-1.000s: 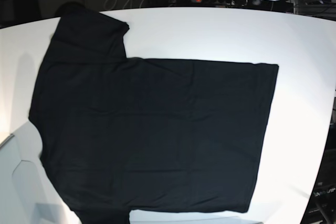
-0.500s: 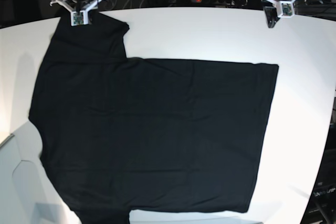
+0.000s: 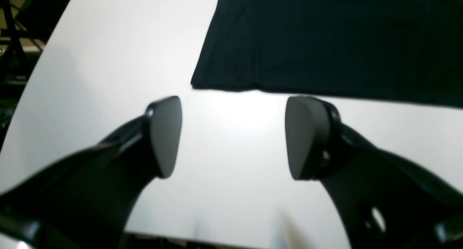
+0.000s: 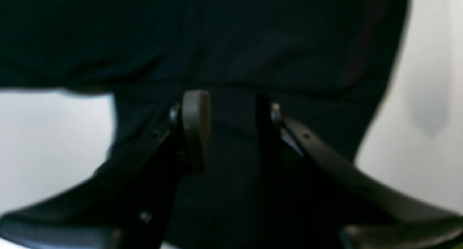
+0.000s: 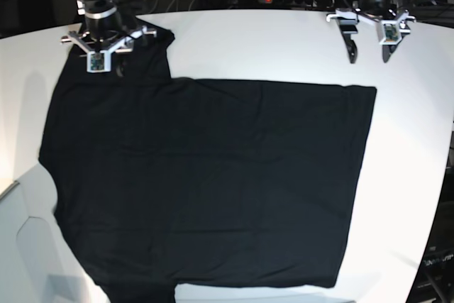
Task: Fold the T-shirt properly
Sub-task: 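Lower both grippers and pinch the shoulder edge of the black T-shirt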
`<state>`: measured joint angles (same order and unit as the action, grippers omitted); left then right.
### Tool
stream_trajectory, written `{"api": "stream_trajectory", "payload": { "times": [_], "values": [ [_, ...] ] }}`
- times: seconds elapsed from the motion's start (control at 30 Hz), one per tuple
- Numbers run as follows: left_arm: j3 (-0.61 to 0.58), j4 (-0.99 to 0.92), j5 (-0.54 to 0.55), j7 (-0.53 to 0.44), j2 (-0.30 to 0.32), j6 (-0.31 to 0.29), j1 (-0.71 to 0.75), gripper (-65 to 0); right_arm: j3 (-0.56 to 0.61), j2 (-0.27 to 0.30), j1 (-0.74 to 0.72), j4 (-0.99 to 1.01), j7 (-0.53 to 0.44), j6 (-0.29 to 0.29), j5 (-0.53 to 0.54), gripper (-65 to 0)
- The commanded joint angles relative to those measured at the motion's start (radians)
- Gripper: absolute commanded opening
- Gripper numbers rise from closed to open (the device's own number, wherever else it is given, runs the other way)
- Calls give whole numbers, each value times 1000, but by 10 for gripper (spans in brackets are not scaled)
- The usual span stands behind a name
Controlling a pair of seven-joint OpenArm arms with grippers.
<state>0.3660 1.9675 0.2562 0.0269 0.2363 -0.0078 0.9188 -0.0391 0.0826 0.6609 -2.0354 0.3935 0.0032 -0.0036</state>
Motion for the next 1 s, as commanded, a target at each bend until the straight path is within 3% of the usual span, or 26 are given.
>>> {"api": "stream_trajectory", "payload": {
  "times": [0.0,0.17,0.37,0.53,0.73,0.97],
  "values": [
    [18,13,-1,-25,7,4,-8,-222,0,4,-14,-15,-26,2,-2,-414],
    [47,-38,-1,-25,7,4,-86,-222,-15,1,-82,-15,-35,2,-2,-415],
    [75,-133,1,-25,5,4,-188,-221,-37,-4,-105,-12,-215,-1,-2,-400],
    [75,-190,1,-25,5,4,-248,-221,-37,-8,-94,-8,-347,-2,-2,-332],
    [75,-207,1,-25,5,9,-297,-221,-60,-53,-97,-6,-379,-2,-3,-315],
    [75,-323,1,-25,5,6,-376,-221,-134,-131,-88,51,-496,-2,-3,-315]
  ]
}}
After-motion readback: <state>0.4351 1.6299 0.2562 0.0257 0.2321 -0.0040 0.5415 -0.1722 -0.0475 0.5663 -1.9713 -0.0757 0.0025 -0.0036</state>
